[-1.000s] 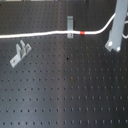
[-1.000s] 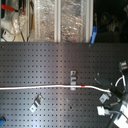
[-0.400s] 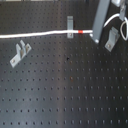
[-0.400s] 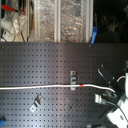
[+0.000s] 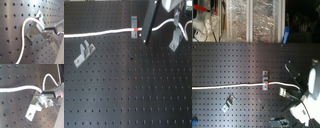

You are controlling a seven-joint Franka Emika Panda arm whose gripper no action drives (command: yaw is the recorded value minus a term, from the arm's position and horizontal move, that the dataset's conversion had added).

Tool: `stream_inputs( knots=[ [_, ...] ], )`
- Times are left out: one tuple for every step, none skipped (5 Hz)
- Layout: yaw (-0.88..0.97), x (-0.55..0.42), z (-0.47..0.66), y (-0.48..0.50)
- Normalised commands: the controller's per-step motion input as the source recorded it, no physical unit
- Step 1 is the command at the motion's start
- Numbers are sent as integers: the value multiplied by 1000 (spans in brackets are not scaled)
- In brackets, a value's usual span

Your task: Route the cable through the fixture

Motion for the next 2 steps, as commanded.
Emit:
stream_inputs(
  knots=[
    [3, -85, 136, 124],
    [131, 65, 114, 91]
  ],
)
